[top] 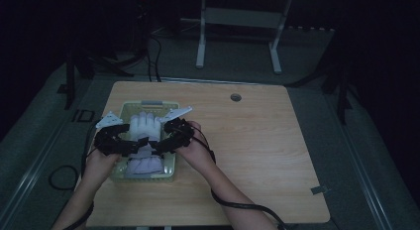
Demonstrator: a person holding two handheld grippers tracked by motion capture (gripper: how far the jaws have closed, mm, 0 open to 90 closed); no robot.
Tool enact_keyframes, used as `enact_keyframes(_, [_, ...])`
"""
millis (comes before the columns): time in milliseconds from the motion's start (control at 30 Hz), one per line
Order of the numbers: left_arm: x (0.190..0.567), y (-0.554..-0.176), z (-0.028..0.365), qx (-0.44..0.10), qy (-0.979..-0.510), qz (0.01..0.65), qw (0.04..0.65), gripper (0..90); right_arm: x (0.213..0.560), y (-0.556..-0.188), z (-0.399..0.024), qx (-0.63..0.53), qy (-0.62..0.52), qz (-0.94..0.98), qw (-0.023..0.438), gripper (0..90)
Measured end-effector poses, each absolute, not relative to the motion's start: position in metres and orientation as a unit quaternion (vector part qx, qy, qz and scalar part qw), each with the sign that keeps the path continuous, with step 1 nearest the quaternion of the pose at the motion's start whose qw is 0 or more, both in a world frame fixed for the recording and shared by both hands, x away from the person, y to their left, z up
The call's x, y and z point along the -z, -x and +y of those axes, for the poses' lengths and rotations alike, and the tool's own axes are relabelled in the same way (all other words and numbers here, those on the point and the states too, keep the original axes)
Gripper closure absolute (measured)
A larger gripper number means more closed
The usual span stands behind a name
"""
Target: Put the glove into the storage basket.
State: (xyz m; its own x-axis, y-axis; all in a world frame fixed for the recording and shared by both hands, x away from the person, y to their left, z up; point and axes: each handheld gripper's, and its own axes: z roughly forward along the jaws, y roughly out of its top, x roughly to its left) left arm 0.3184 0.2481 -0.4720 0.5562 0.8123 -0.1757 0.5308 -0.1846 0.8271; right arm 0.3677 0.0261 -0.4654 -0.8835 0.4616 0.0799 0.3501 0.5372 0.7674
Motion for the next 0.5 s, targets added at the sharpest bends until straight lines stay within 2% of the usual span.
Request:
enact_keyframes(100, [0.466, -0.314, 0.242, -0.152, -0.746, 0.450, 0.466, 6.5, 0.463, -0.369, 0.015, -0.429, -0.228, 0.872, 0.064, 13.8])
enact_keyframes(167, [0.464, -0.311, 0.239, -0.159, -0.738, 0.452, 0.476, 1.7, 0.462, -0.371, 0.009, -0.429, -0.227, 0.872, 0.065, 13.6])
enact_keyframes(367, [0.460, -0.305, 0.231, -0.188, -0.726, 0.430, 0.502, 1.7, 0.462, -0.375, -0.012, -0.432, -0.237, 0.868, 0.060, 13.6])
enact_keyframes(500, [0.462, -0.308, 0.226, -0.166, -0.716, 0.419, 0.533, 1.7, 0.462, -0.375, -0.023, -0.437, -0.244, 0.864, 0.063, 13.6])
